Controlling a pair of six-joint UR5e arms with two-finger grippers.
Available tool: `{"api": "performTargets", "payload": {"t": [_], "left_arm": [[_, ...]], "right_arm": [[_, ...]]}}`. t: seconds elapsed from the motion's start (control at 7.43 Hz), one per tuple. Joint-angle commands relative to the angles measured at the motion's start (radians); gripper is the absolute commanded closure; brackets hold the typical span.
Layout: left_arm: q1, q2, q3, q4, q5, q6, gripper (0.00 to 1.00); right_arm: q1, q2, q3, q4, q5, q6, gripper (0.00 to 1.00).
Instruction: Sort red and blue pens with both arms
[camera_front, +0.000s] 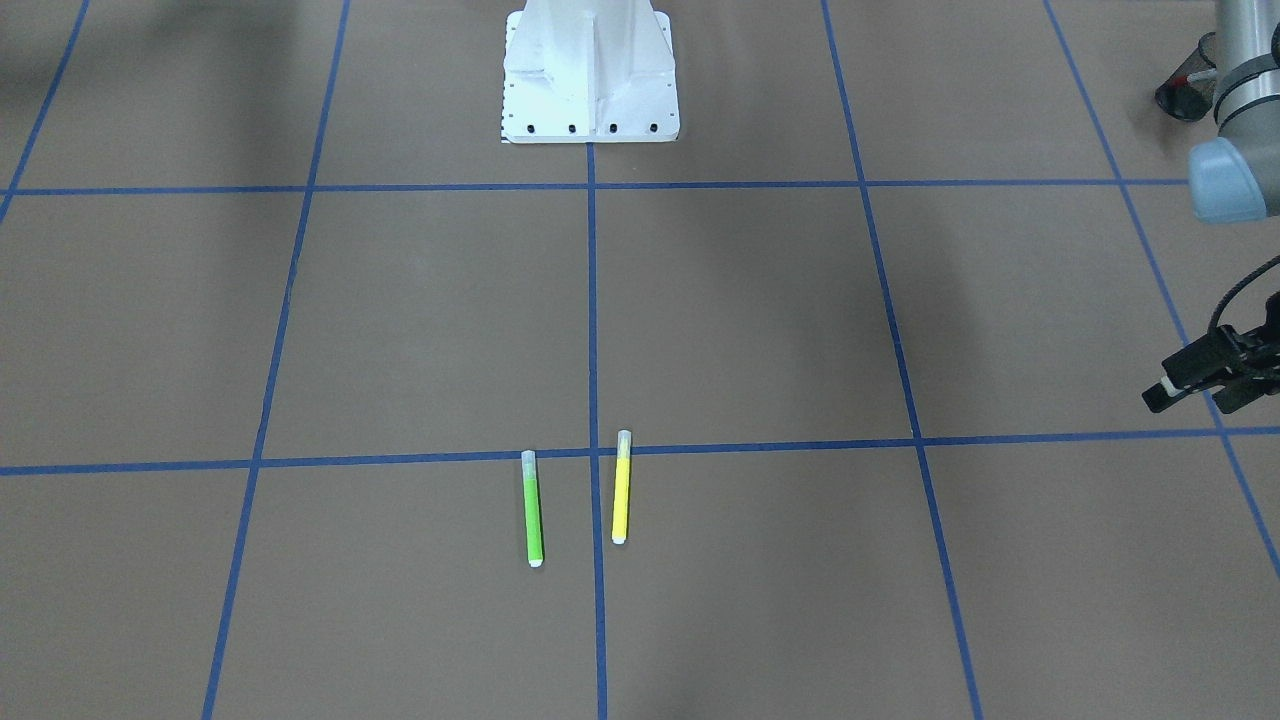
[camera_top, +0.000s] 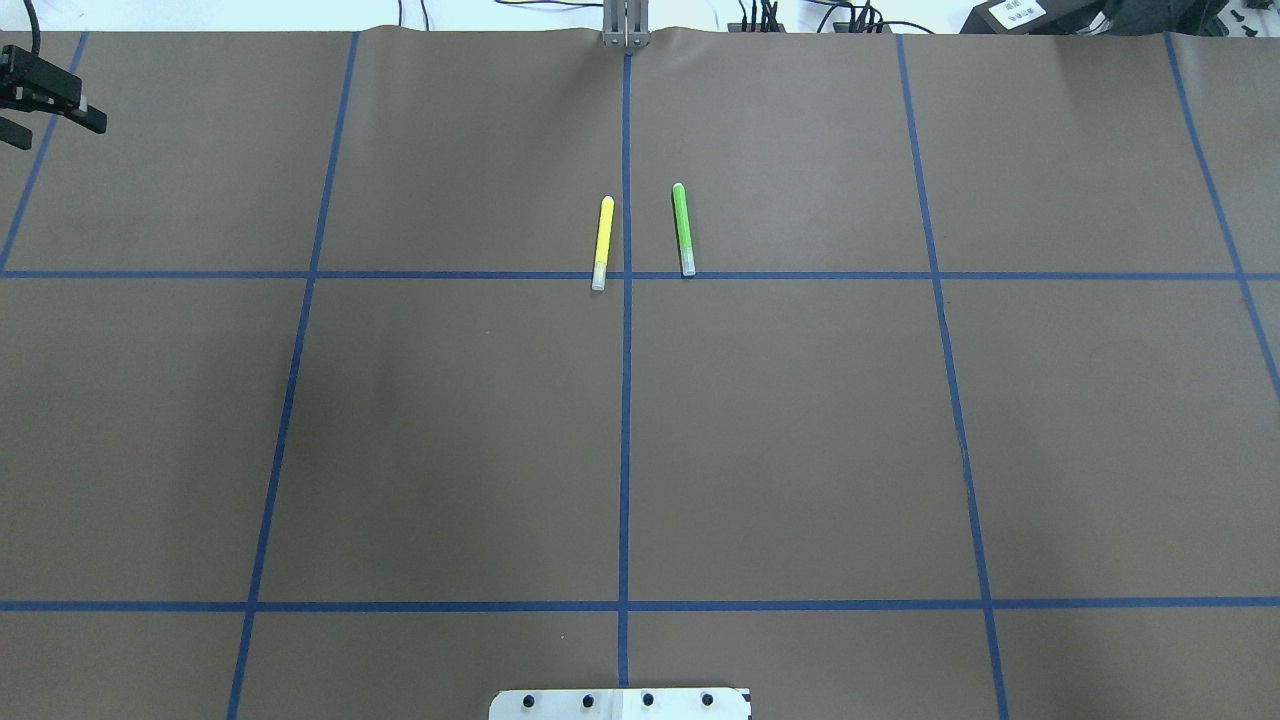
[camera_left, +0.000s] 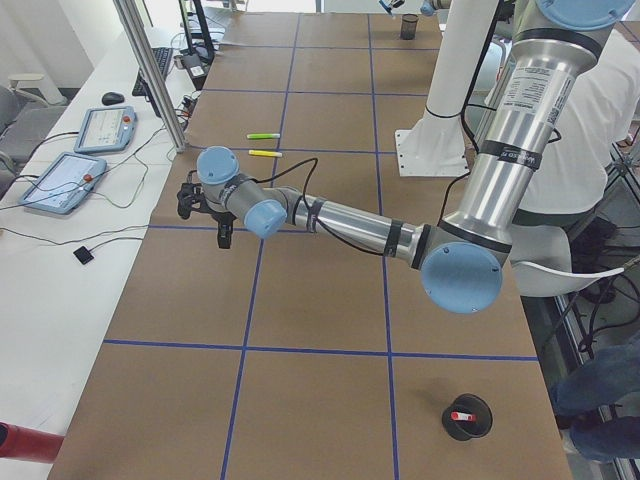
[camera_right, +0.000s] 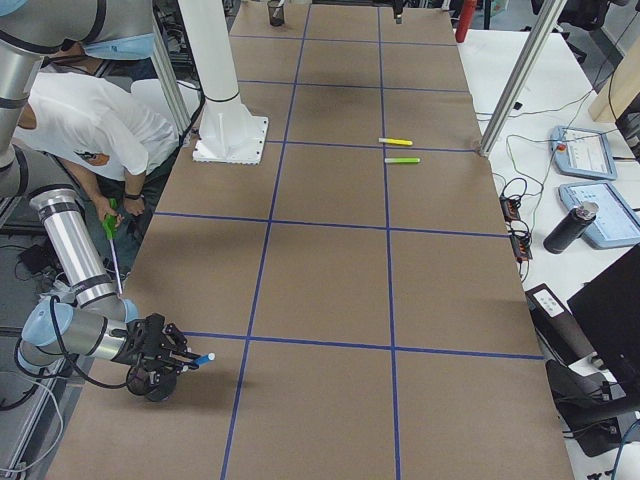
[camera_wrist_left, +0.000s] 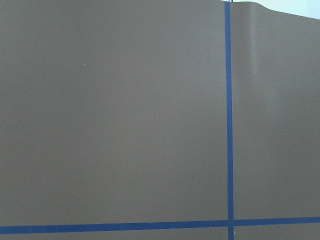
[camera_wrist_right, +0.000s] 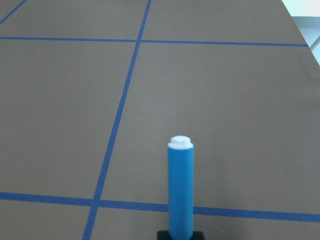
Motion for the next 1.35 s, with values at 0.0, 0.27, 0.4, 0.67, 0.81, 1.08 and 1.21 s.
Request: {"api": "performTargets", "payload": {"t": [0.0, 0.27, 0.4, 0.67, 0.81, 1.08, 1.21], "left_arm": [[0.009, 0.001, -0.004, -0.001, 0.020, -0.013, 0.02], [0.018, 0.015, -0.006, -0.005, 0.025, -0.013, 0.02], [0.020, 0.013, -0.004, -0.005, 0.025, -0.013, 0.02], [0.031, 0.015, -0.007, -0.009, 0.027, -0.033, 0.02], [0.046, 0.019, -0.007, -0.041, 0.042, -0.067, 0.02], [0.063, 0.030, -0.010, -0.077, 0.060, -0.102, 0.02], [0.064, 0.030, -0.010, -0.077, 0.062, -0.107, 0.02]], "right_arm": [[0.010, -0.002, 0.012, -0.018, -0.071, 0.000, 1.00], [0.012, 0.001, 0.122, -0.221, -0.102, -0.006, 1.00], [0.017, -0.001, 0.132, -0.257, -0.134, -0.037, 1.00], [0.023, -0.001, 0.164, -0.325, -0.149, -0.051, 1.00], [0.024, -0.002, 0.174, -0.341, -0.142, -0.051, 1.00], [0.085, -0.004, 0.259, -0.516, -0.137, -0.142, 1.00], [0.110, -0.029, 0.289, -0.561, -0.117, -0.176, 1.00]]}}
